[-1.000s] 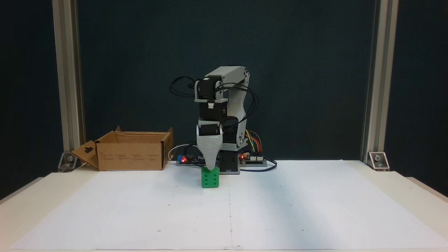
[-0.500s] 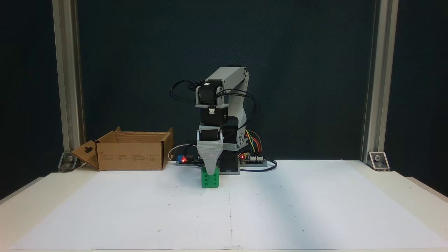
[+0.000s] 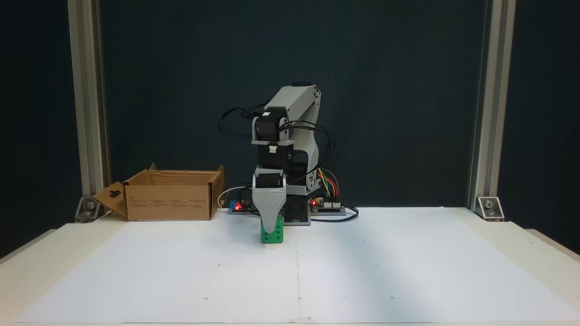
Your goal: Grasp a green dice and put it in the bin.
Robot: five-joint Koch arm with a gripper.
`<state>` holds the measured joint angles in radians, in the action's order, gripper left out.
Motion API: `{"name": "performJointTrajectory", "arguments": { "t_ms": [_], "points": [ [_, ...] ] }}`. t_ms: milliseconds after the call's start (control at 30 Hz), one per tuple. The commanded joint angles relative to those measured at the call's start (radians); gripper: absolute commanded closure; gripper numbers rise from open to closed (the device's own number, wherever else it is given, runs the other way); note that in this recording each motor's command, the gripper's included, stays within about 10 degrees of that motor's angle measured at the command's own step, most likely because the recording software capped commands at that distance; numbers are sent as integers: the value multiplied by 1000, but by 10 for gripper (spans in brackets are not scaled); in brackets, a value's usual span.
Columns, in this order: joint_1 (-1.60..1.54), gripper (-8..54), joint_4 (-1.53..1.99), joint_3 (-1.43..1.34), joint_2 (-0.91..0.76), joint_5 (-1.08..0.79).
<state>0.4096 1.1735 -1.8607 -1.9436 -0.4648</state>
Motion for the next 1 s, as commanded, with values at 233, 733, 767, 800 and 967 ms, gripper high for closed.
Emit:
{"name": "performJointTrajectory", "arguments": {
  "t_ms": [233, 733, 767, 800, 967],
  "points": [
    [-11, 21, -20, -20, 5, 74],
    [-20, 24, -54, -147, 5, 186],
    [-20, 24, -63, -147, 5, 195],
    [-20, 25, -78, -147, 5, 202],
    [-21, 40, -178, -147, 5, 201]
  ]
}}
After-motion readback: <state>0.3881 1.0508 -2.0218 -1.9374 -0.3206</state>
